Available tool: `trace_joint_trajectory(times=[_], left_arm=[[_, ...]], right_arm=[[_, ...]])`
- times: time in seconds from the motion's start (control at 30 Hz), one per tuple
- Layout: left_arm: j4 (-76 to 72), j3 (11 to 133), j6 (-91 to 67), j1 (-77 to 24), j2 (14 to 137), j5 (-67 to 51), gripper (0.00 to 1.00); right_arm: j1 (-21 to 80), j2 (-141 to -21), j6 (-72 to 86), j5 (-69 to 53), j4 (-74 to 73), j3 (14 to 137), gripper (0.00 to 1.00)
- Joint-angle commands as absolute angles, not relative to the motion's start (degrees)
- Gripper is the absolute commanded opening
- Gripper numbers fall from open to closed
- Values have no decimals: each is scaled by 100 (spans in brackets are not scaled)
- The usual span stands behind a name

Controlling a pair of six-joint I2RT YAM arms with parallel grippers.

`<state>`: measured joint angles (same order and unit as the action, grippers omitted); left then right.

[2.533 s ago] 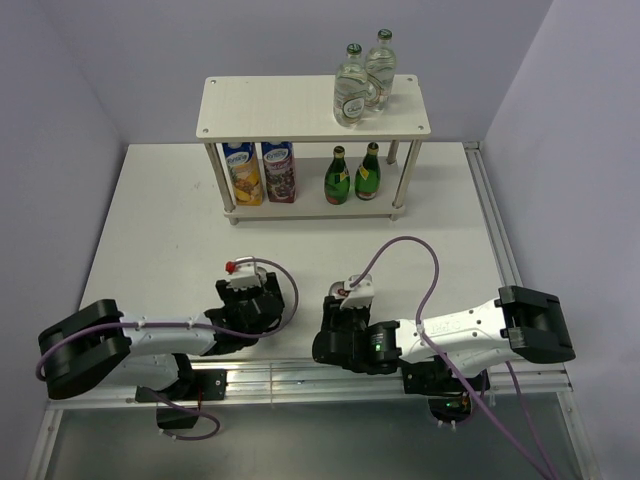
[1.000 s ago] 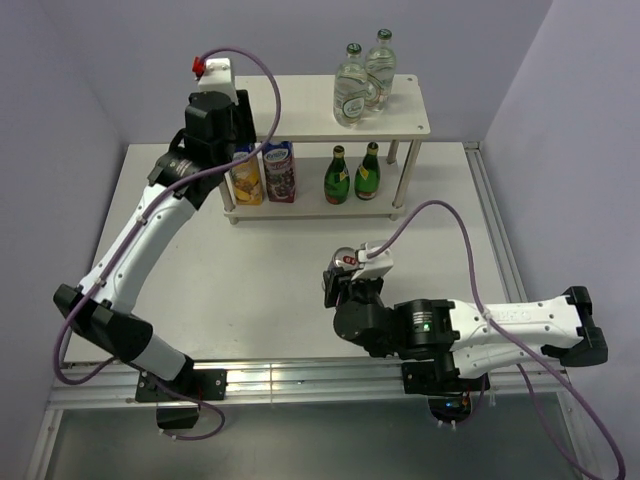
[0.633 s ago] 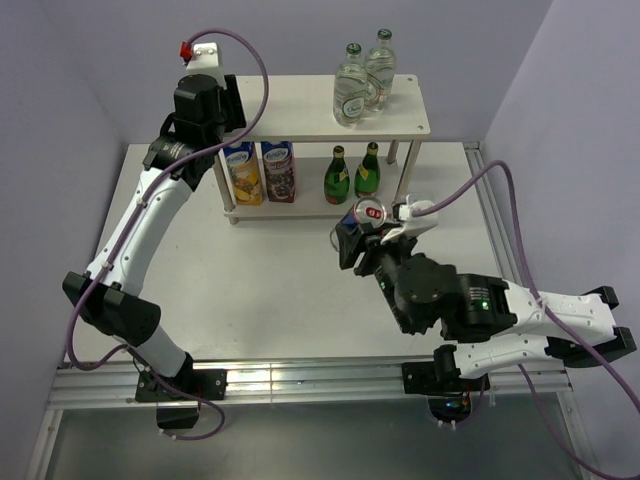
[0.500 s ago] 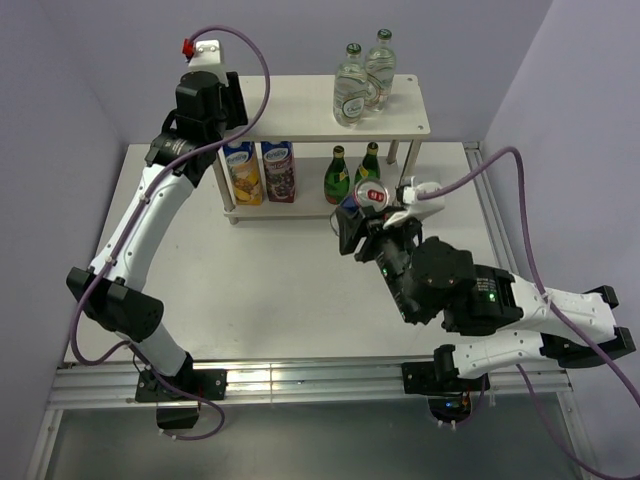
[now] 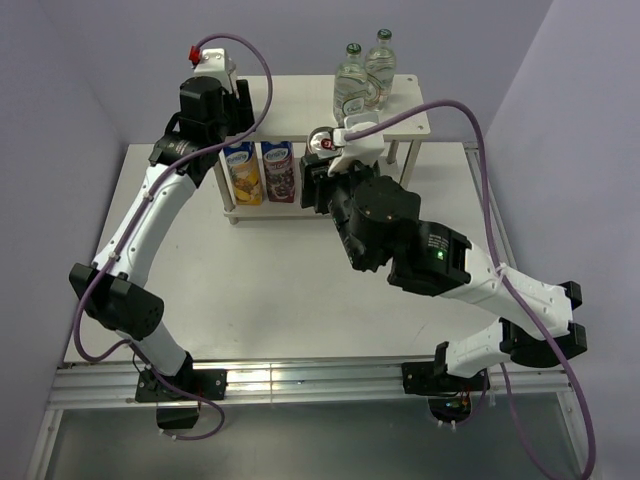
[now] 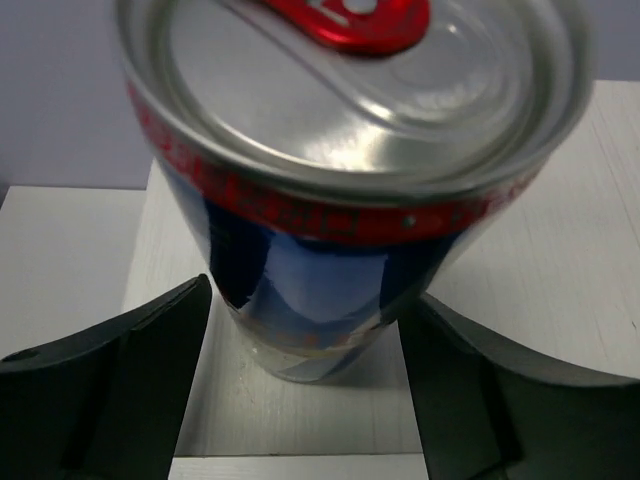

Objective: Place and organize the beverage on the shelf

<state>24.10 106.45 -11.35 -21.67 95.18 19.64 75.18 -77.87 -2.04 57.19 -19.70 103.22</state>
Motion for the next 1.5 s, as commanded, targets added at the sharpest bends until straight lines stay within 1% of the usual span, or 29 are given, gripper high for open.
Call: trace_joint_trajectory(times=[0.0, 0.07, 0.13, 0.2, 0.33, 0.57, 0.73, 0.87, 1.0, 1.1, 1.47], left_arm=[[2329, 10661, -1063, -2145, 9483, 1784, 82], [2355, 10670, -1072, -2145, 9518, 1758, 83], [2434, 10731, -1125, -2145, 9536, 1749, 87], [2496, 10784, -1177, -2145, 9493, 1749, 99], [2505, 10732, -1257, -2145, 9072, 1670, 99], [2707, 10574, -1406, -2145, 8377, 1415, 99], [2383, 10021, -1441, -2110, 7622, 1477, 99], [1935, 9327, -1590, -1865, 7208, 1188, 99], [1653, 8843, -1941, -1320, 7058, 635, 99], [1582, 8658, -2065, -1012, 7023, 571, 99], [1195, 8025, -2021, -782, 6636, 589, 99]], right_arm=[[7260, -7760, -378, 5388, -1810, 10801, 0], [7190, -7874, -361, 5300, -1898, 10941, 0], [7119, -7954, -369, 5247, -1942, 11004, 0], [7084, -8059, -369, 5169, -1925, 11083, 0], [6848, -8436, -448, 5019, -1872, 11390, 0], [6303, -9359, -439, 4667, -1872, 12373, 0], [5977, -10140, -378, 4377, -1820, 13033, 0], [5696, -10678, -422, 4184, -1784, 13726, 0], [5485, -10925, -404, 3930, -1530, 13816, 0], [5265, -11091, -273, 3763, -1398, 13930, 0], [4773, -11751, -53, 3288, -1204, 14256, 0]])
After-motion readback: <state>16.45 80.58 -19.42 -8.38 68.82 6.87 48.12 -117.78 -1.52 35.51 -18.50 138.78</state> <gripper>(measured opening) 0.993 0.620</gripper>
